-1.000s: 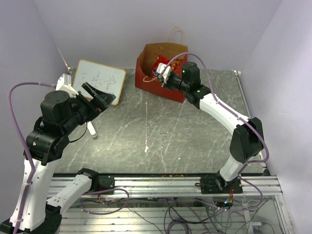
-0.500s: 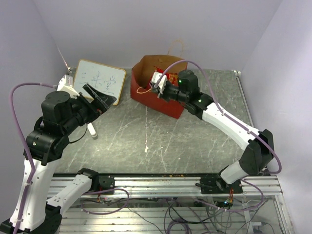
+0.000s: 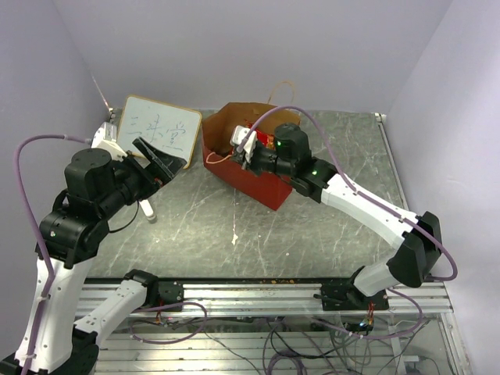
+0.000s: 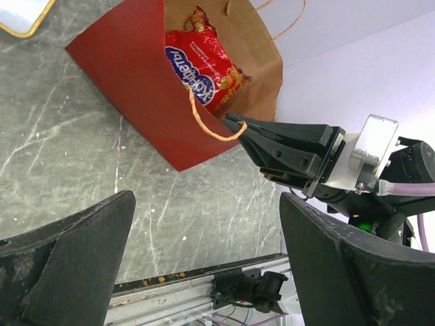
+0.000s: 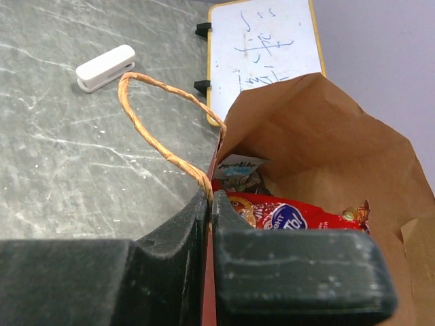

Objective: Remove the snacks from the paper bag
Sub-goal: Move the paper bag to the center of the board, then adjust the paper bag at the center of the board.

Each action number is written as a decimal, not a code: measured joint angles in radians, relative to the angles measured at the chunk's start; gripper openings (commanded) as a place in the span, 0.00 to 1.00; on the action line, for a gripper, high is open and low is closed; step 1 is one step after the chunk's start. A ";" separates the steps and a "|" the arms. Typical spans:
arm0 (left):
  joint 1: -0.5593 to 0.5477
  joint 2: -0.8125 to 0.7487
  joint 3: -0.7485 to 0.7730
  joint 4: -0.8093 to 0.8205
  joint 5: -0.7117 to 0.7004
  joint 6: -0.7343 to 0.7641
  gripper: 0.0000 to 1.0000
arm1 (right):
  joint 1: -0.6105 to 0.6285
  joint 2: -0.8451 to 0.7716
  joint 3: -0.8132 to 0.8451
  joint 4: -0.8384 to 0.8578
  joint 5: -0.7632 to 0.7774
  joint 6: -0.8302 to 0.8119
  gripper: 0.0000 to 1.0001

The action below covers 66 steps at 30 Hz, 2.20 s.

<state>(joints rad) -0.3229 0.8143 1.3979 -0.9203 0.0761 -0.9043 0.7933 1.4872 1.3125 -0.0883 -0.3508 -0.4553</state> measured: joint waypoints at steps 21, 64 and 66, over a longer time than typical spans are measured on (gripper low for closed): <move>0.000 0.047 0.035 -0.020 0.000 0.040 0.99 | 0.001 -0.143 -0.002 -0.012 0.056 -0.068 0.98; -0.001 0.233 -0.072 0.203 0.235 -0.012 1.00 | -0.498 0.408 0.516 -0.038 0.200 0.582 0.82; -0.001 0.233 -0.105 0.236 0.263 -0.035 1.00 | -0.497 0.419 0.517 -0.050 0.169 0.587 0.80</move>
<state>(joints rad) -0.3241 1.0477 1.2930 -0.6842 0.3393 -0.9394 0.2958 1.9060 1.8294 -0.1379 -0.1818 0.1314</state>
